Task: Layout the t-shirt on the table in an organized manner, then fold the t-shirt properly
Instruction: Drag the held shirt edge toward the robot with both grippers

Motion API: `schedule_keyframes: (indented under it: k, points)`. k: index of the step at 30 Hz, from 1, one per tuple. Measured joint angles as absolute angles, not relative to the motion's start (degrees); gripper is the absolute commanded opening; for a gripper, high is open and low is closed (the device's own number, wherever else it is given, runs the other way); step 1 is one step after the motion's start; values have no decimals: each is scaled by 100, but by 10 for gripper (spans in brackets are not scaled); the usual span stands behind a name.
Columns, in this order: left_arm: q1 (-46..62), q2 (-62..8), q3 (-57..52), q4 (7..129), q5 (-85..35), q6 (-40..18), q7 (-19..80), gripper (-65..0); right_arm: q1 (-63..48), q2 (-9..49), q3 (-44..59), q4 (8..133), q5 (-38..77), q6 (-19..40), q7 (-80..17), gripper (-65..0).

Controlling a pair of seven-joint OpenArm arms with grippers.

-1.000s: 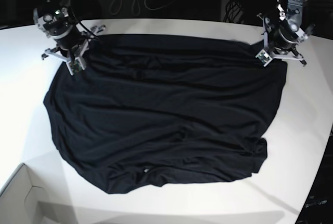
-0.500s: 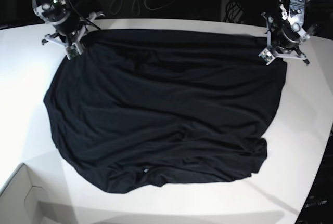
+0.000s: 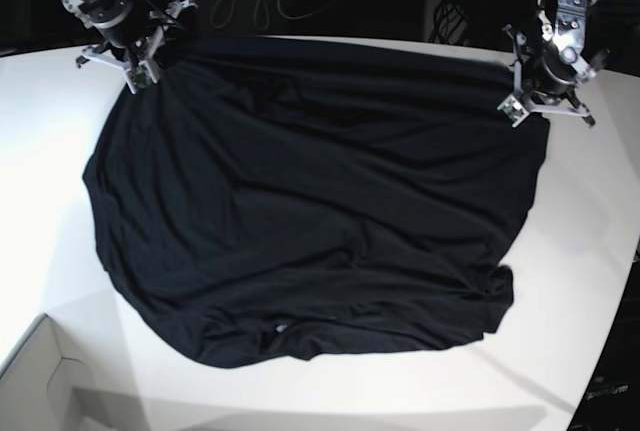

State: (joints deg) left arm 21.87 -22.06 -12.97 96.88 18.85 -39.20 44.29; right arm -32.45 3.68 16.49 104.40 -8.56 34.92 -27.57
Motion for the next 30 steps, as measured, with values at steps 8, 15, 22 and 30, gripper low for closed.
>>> schedule_keyframes:
  k: [8, 15, 22, 30]
  points:
    - [2220, -2189, -1559, 9679, 1855, -3929, 4442, -650, -3308, 364, 1802, 10449, -854, 3494, -2740, -650]
    - [2220, -2189, -1555, 9793, 1861, -4003, 4550, -650, -3308, 344, 1822, 10750, -963, 3494, -2939, -650]
    - [2228, -2171, -1555, 10278, 1839, -4029, 4604, -650, -3277, 154, 1798, 11343, -943, 3514, -2936, -650]
    - [2467, -2128, -1645, 10746, 1835, -4032, 4598, -645, -3312, 47, 1782, 11439, -961, 3514, -2934, -650]
